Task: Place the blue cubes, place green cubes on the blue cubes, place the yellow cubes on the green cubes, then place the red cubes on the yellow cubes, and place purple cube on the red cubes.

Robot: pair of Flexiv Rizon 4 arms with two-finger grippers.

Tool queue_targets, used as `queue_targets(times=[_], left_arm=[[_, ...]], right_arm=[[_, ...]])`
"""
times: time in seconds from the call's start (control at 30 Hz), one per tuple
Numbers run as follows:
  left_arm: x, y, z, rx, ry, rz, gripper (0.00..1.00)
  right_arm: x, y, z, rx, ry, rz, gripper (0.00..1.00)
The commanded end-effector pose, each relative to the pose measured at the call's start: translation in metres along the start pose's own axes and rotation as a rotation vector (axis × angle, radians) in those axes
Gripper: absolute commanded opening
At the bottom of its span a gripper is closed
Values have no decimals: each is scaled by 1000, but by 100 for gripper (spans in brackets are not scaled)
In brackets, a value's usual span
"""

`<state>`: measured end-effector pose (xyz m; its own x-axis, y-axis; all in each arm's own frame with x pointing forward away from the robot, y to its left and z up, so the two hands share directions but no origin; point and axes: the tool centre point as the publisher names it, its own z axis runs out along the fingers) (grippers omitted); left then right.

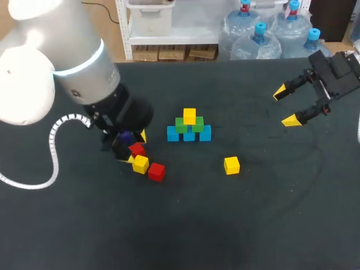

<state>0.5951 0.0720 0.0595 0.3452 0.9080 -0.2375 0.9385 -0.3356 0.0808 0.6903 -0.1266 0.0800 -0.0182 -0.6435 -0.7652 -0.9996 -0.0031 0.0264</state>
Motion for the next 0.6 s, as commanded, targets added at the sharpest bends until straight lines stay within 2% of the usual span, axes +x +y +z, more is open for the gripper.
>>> queue_targets(times=[0.03,0.23,0.6], left_arm=[[3,-5,12,3,20,2,62],[6,-9,28,15,75,7,61],[2,-1,40,16,64,14,65]], right_arm=[[0,-1,1,0,-1,-1,100],[0,-1,1,0,-1,-1,100],[0,-1,1,0,-1,-1,100]])
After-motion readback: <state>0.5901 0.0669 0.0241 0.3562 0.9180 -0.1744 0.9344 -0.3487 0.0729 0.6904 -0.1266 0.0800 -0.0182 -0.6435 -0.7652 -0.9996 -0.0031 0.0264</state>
